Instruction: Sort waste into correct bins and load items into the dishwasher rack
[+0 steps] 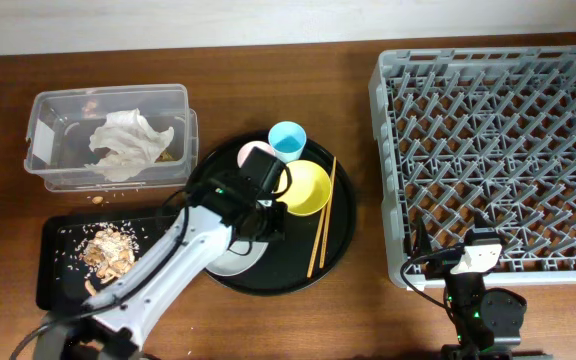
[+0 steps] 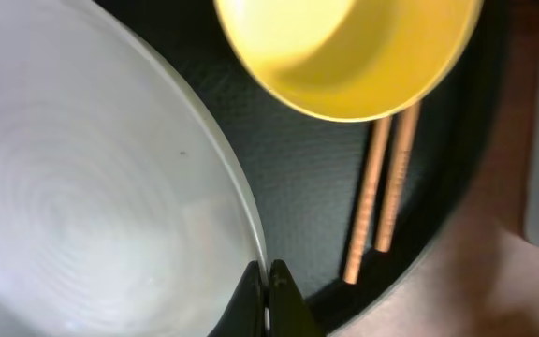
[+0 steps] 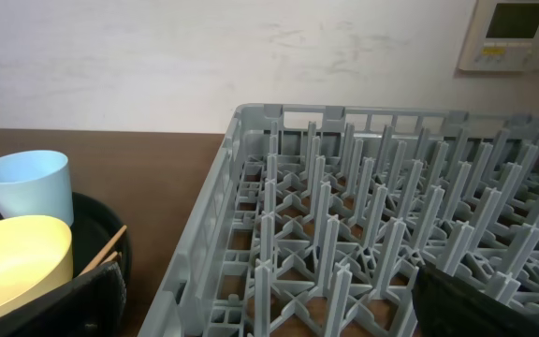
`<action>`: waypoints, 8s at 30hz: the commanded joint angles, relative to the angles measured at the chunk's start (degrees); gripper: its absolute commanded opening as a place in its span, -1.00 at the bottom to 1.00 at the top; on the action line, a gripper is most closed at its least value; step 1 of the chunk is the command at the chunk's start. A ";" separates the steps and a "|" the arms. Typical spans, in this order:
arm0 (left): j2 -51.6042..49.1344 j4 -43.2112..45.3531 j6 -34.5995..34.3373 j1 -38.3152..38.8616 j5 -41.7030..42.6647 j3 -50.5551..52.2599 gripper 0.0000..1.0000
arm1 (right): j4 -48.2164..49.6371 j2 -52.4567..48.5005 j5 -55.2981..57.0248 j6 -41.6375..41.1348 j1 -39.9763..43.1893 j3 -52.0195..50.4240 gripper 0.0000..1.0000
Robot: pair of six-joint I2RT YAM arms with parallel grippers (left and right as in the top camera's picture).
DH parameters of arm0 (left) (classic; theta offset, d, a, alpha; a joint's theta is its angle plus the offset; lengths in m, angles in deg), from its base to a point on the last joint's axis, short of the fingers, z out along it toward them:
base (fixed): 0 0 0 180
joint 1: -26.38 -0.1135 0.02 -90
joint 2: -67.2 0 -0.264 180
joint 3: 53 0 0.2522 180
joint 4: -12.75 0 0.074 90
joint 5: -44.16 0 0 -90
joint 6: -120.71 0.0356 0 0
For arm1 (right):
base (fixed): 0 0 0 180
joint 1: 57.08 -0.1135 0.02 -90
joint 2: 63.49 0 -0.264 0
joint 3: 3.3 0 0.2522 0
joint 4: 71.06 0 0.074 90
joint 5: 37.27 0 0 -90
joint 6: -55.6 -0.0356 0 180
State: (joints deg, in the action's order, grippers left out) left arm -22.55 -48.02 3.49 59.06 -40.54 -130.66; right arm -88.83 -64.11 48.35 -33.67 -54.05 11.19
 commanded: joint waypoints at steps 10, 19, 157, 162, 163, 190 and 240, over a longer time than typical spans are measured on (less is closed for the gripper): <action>0.42 -4.55 -1.86 -0.28 -2.16 -5.35 0.41 | -0.11 0.42 0.11 0.35 0.37 -0.42 0.98; 7.56 -17.77 -1.86 -12.26 -8.13 -19.52 0.98 | -0.11 0.42 0.13 0.35 0.37 -0.42 0.97; 10.97 -25.09 -1.86 -51.08 -8.76 -20.04 0.98 | -45.81 -114.01 10.58 -10.21 -45.40 82.86 -0.87; 10.97 -25.11 -1.86 -51.08 -8.76 -20.04 0.98 | -47.47 -110.18 10.16 -10.21 -45.38 82.99 -0.92; 10.97 -25.09 -1.86 -51.08 -8.76 -20.04 0.98 | -47.91 -108.91 10.10 -10.23 -45.38 83.38 -0.92; 10.97 -25.11 -1.86 -51.08 -8.76 -20.04 0.98 | -53.68 -91.47 -41.51 4.68 29.40 96.96 -0.92; 10.97 -25.09 -1.86 -51.08 -8.76 -20.04 0.98 | -38.05 -121.72 -73.35 -2.34 32.35 93.07 -0.92</action>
State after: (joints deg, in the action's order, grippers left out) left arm -12.35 -73.04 1.30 8.29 -49.09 -150.24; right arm -125.94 -185.29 -26.16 -35.90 -21.09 104.94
